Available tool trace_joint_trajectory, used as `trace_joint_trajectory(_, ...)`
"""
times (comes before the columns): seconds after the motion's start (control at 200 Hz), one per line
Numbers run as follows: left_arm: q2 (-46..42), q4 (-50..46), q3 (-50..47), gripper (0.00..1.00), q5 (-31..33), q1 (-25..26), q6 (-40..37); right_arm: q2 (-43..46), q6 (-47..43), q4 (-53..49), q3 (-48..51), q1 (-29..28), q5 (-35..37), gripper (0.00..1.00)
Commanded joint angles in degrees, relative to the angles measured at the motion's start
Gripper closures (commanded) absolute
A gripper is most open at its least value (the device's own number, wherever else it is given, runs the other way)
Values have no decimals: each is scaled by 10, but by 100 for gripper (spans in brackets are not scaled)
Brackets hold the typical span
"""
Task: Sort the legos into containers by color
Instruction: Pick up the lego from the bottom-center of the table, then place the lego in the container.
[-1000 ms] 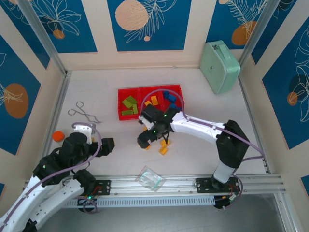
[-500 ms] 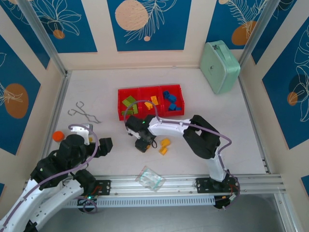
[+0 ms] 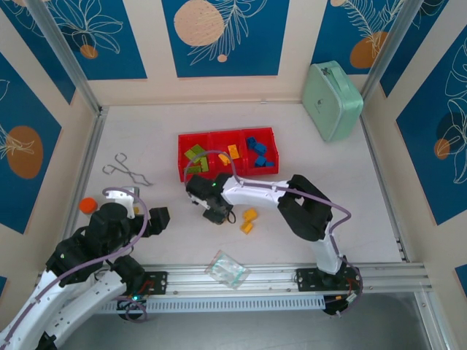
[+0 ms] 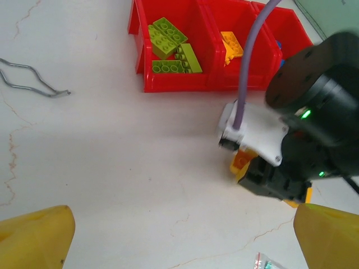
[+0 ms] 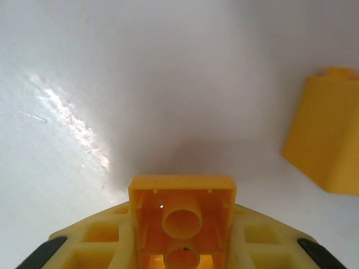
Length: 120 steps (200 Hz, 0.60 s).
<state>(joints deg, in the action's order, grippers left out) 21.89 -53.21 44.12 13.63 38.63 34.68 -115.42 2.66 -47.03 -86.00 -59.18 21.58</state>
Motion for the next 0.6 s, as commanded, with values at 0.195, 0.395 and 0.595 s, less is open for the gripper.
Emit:
trace_joint_trajectory(0.195, -10, -10, 1, 0, 10, 2, 6, 90, 82, 46, -96, 128, -94, 100)
trace_joint_trajectory(0.395, -9, -7, 0, 0, 4, 2, 2, 40, 151, 66, -157, 209, -145, 100)
trace_joint_trajectory(0.595, -8, -5, 0, 0, 3, 2, 0, -40, 189, 89, -216, 266, -225, 100)
